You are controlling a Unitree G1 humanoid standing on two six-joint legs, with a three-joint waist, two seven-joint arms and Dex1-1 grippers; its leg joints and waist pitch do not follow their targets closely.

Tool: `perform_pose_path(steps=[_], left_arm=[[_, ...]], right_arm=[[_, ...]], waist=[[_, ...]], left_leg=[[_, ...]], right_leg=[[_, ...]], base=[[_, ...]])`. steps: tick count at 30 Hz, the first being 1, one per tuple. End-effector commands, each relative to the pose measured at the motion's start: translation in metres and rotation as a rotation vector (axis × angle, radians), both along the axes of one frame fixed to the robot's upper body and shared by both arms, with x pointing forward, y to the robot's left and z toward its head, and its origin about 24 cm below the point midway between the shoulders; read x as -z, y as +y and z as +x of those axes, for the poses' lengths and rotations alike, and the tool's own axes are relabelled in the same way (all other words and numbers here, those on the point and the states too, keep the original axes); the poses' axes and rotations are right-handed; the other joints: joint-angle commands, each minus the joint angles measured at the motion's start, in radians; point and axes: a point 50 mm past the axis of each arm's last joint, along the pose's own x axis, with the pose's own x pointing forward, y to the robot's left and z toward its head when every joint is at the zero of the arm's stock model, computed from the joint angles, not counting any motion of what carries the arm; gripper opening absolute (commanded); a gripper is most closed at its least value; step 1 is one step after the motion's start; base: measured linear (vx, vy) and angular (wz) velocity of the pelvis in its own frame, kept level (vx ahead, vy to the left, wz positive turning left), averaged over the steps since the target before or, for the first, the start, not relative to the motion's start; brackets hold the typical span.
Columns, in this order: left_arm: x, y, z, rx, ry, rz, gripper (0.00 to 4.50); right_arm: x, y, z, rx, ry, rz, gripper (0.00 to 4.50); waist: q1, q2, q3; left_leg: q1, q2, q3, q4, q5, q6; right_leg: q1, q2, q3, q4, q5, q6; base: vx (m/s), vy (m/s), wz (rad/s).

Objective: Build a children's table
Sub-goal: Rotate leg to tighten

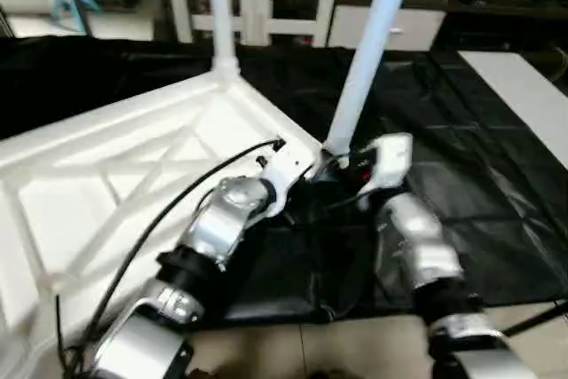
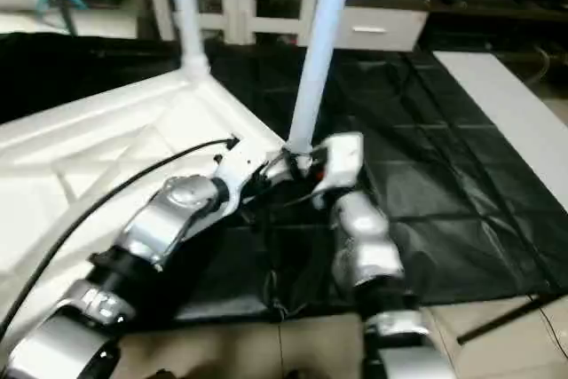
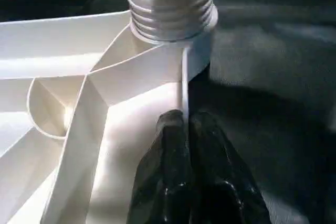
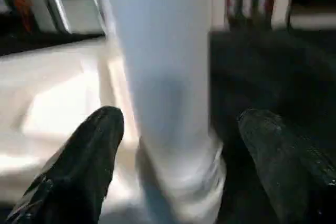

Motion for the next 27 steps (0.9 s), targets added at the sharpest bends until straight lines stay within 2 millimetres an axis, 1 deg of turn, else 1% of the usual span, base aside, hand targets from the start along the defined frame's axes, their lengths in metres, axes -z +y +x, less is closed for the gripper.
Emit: perform_pose_path(steps=[1,2,3,4,5,6,7,8,9,10,11,12,13,14,15,16,18,19,20,26,27], left_arm=[[0.004,-0.004,-0.008,0.072,0.012,-0.034,0.0],[0.005,-0.001,-0.01,0.091,0.024,-0.028,0.0],[0.007,0.001,-0.013,0.123,0.037,-0.022,0.0],[0.008,0.004,-0.016,0.145,0.051,-0.016,0.0],[0.01,0.007,-0.018,0.171,0.061,-0.01,0.0],[0.011,0.009,-0.022,0.208,0.073,-0.004,0.0],[0.012,0.012,-0.026,0.249,0.089,-0.001,0.0],[0.012,0.014,-0.029,0.275,0.099,-0.001,0.0],[0.012,0.016,-0.038,0.379,0.107,-0.004,0.0],[0.011,0.017,-0.042,0.434,0.103,-0.005,0.0],[0.012,0.019,-0.046,0.472,0.116,0.0,0.0],[0.012,0.02,-0.049,0.492,0.128,0.004,0.0],[0.014,0.026,-0.055,0.534,0.169,0.023,0.0],[0.015,0.03,-0.059,0.563,0.198,0.034,0.0],[0.015,0.031,-0.06,0.574,0.208,0.037,0.0],[0.015,0.034,-0.063,0.597,0.228,0.036,0.0],[0.014,0.036,-0.065,0.61,0.236,0.034,0.0],[0.013,0.037,-0.066,0.618,0.244,0.034,0.0],[0.013,0.037,-0.067,0.623,0.247,0.035,0.0],[0.013,0.039,-0.068,0.635,0.25,0.045,0.0],[0.013,0.039,-0.068,0.634,0.25,0.046,0.0]], right_arm=[[-0.004,-0.012,-0.003,-0.033,-0.005,-0.018,4.13],[-0.004,-0.017,-0.005,-0.06,-0.001,-0.036,4.18],[-0.005,-0.022,-0.008,-0.089,0.004,-0.051,4.23],[-0.005,-0.028,-0.01,-0.109,0.001,-0.082,4.33],[-0.006,-0.033,-0.012,-0.136,0.008,-0.102,4.43],[-0.005,-0.038,-0.016,-0.182,0.024,-0.121,4.43],[-0.004,-0.043,-0.021,-0.25,0.052,-0.137,4.43],[-0.002,-0.045,-0.024,-0.291,0.073,-0.14,4.43],[0.001,-0.049,-0.034,-0.423,0.122,-0.167,4.43],[0.002,-0.05,-0.039,-0.483,0.139,-0.184,4.43],[0.004,-0.051,-0.044,-0.542,0.157,-0.19,4.43],[0.005,-0.051,-0.047,-0.578,0.168,-0.192,4.43],[0.006,-0.054,-0.054,-0.643,0.196,-0.189,4.43],[0.006,-0.056,-0.058,-0.684,0.213,-0.186,4.43],[0.006,-0.056,-0.059,-0.697,0.218,-0.184,4.43],[0.005,-0.057,-0.061,-0.73,0.224,-0.186,4.43],[0.005,-0.057,-0.062,-0.754,0.222,-0.198,4.43],[0.004,-0.056,-0.063,-0.779,0.217,-0.218,4.43],[0.003,-0.056,-0.064,-0.793,0.219,-0.224,4.43],[0.004,-0.053,-0.066,-0.88,0.234,-0.263,4.43],[0.004,-0.053,-0.066,-0.884,0.235,-0.265,4.43]], waist=[[0.002,-0.007,-0.07],[0.005,-0.007,-0.069],[0.006,-0.008,-0.068],[0.007,-0.007,-0.069],[0.007,-0.008,-0.07],[0.011,-0.007,-0.071],[0.011,-0.006,-0.069],[0.012,-0.004,-0.069],[0.015,-0.005,-0.068],[0.019,-0.004,-0.068],[0.019,-0.005,-0.066],[0.02,-0.003,-0.068],[0.019,-0.003,-0.066],[0.021,-0.001,-0.067],[0.02,-0.001,-0.064],[0.017,-0.006,-0.064],[0.016,-0.005,-0.064],[0.016,-0.006,-0.064],[0.016,-0.005,-0.064],[0.017,-0.007,-0.065],[0.017,-0.005,-0.064]], left_leg=[[0.003,0.02,0.005,-0.068,-0.198,0.088],[0.006,0.02,0.005,-0.069,-0.219,0.079],[0.004,0.02,0.004,-0.071,-0.228,0.073],[0.003,0.021,0.003,-0.072,-0.229,0.069],[0.002,0.022,0.003,-0.071,-0.226,0.068],[0.003,0.022,0.002,-0.071,-0.218,0.069],[0.003,0.021,0.004,-0.07,-0.218,0.073],[0.003,0.021,0.003,-0.071,-0.222,0.076],[0.002,0.022,0.004,-0.071,-0.23,0.078],[0.004,0.024,0.002,-0.071,-0.235,0.077],[0.003,0.027,0.003,-0.072,-0.241,0.077],[0.006,0.027,0.003,-0.072,-0.25,0.074],[0.006,0.025,0.004,-0.073,-0.256,0.073],[0.006,0.028,0.0,-0.075,-0.265,0.067],[0.004,0.029,0.0,-0.076,-0.27,0.06],[0.007,0.03,0.001,-0.076,-0.283,0.057],[0.006,0.028,0.0,-0.076,-0.287,0.047],[0.006,0.028,-0.001,-0.076,-0.287,0.044],[0.008,0.029,0.0,-0.077,-0.288,0.041],[0.008,0.027,0.0,-0.075,-0.28,0.04],[0.008,0.028,0.0,-0.075,-0.28,0.039]], right_leg=[[0.064,-0.033,0.044,-0.078,-0.27,-0.172],[0.063,-0.032,0.044,-0.083,-0.297,-0.163],[0.065,-0.032,0.044,-0.083,-0.31,-0.158],[0.066,-0.034,0.045,-0.083,-0.313,-0.155],[0.066,-0.033,0.045,-0.083,-0.305,-0.153],[0.068,-0.033,0.045,-0.081,-0.297,-0.153],[0.066,-0.032,0.046,-0.081,-0.29,-0.157],[0.068,-0.03,0.046,-0.082,-0.293,-0.16],[0.068,-0.033,0.046,-0.084,-0.303,-0.162],[0.069,-0.035,0.045,-0.084,-0.31,-0.16],[0.066,-0.035,0.047,-0.085,-0.315,-0.161],[0.064,-0.035,0.047,-0.084,-0.315,-0.164],[0.062,-0.033,0.047,-0.086,-0.321,-0.163],[0.067,-0.034,0.045,-0.083,-0.331,-0.165],[0.064,-0.035,0.046,-0.083,-0.337,-0.164],[0.061,-0.033,0.047,-0.084,-0.341,-0.167],[0.062,-0.035,0.047,-0.084,-0.356,-0.166],[0.063,-0.036,0.047,-0.083,-0.36,-0.165],[0.061,-0.036,0.048,-0.084,-0.361,-0.165],[0.063,-0.036,0.049,-0.084,-0.364,-0.16],[0.064,-0.035,0.048,-0.084,-0.364,-0.161]], base=[[0.0,0.0,0.0],[0.0,0.0,0.0],[0.0,0.0,0.0],[0.0,0.0,0.0],[0.0,0.0,0.0],[0.0,0.0,0.0],[0.0,0.0,0.0],[0.0,0.0,0.0],[0.0,0.0,0.0],[0.0,0.0,0.0],[0.0,0.0,0.0],[0.0,0.0,0.0],[0.0,0.0,0.0],[0.0,0.0,0.0],[0.0,0.0,0.0],[0.0,0.0,0.0],[0.0,0.0,0.0],[0.0,0.0,0.0],[0.0,0.0,0.0],[0.0,0.0,0.0],[0.0,0.0,0.0]])
